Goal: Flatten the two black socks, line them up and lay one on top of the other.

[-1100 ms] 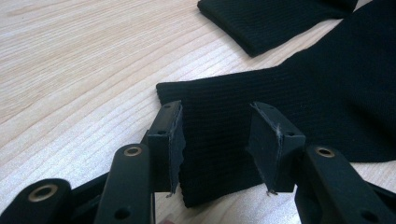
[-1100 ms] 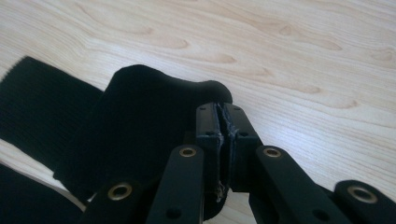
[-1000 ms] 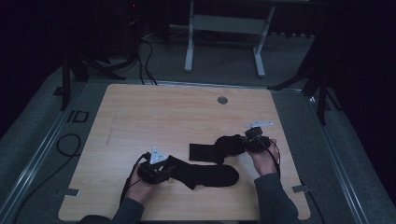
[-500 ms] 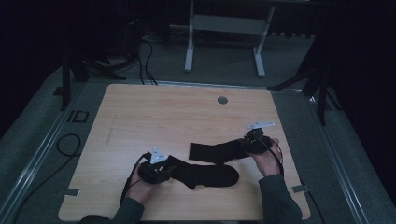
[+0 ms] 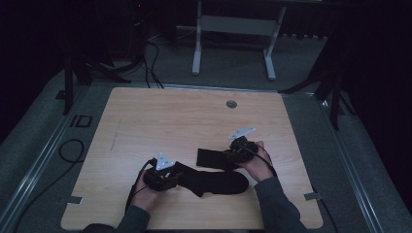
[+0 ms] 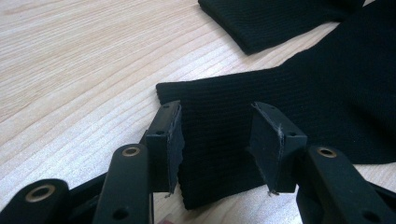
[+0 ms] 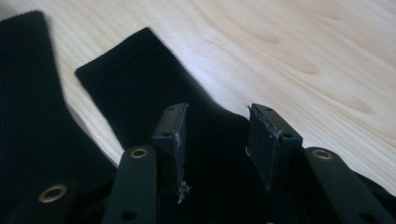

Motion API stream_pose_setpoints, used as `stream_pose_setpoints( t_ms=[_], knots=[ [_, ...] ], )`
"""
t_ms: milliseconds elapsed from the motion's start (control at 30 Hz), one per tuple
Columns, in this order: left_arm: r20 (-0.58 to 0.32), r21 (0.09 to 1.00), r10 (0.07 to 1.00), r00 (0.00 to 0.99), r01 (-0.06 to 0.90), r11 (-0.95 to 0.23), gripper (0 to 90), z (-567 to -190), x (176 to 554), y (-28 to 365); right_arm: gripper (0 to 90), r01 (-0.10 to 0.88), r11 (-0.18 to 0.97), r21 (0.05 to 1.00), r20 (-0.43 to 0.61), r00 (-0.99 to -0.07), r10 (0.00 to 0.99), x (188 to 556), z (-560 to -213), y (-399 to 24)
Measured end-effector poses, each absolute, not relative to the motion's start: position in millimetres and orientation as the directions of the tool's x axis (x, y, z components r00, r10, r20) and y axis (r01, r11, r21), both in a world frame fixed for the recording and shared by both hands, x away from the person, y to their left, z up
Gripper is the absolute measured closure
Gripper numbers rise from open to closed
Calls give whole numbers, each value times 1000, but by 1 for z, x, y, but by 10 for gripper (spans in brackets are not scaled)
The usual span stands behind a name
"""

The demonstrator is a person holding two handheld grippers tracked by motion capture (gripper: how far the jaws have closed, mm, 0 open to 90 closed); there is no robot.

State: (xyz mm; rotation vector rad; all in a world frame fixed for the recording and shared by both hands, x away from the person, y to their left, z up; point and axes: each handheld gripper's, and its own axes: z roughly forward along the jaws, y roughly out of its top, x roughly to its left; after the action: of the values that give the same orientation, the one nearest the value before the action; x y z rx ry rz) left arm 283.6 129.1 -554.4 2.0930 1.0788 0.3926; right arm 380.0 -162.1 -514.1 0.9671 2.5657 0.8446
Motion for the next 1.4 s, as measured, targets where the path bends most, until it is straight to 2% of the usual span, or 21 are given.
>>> stream_pose_setpoints(
  t_ms=[300, 433, 633, 833, 1033, 1267, 1400],
  knots=[
    [-62, 729, 798, 600, 573, -374, 544, -554, 284, 129, 543, 459, 675, 578, -41, -809, 586, 380, -529, -131],
    [-64, 728, 796, 602, 574, -375, 542, -555, 284, 129, 535, 491, 678, 547, 0, -810, 586, 384, -540, -121],
    [-66, 726, 794, 604, 575, -377, 541, -555, 283, 128, 635, 536, 641, 550, -2, -766, 642, 391, -543, -113],
    [-70, 726, 797, 600, 578, -372, 540, -555, 283, 128, 815, 577, 602, 552, -6, -719, 695, 396, -542, -104],
    [-71, 722, 795, 603, 581, -376, 534, -556, 283, 127, 834, 625, 526, 576, 68, -679, 731, 398, -543, -102],
    [-76, 723, 797, 599, 584, -370, 531, -556, 282, 127, 835, 624, 429, 653, 176, -676, 716, 384, -519, -107],
    [-74, 723, 797, 599, 583, -371, 528, -556, 282, 126, 834, 590, 390, 707, 189, -689, 700, 371, -494, -111]
  ],
)
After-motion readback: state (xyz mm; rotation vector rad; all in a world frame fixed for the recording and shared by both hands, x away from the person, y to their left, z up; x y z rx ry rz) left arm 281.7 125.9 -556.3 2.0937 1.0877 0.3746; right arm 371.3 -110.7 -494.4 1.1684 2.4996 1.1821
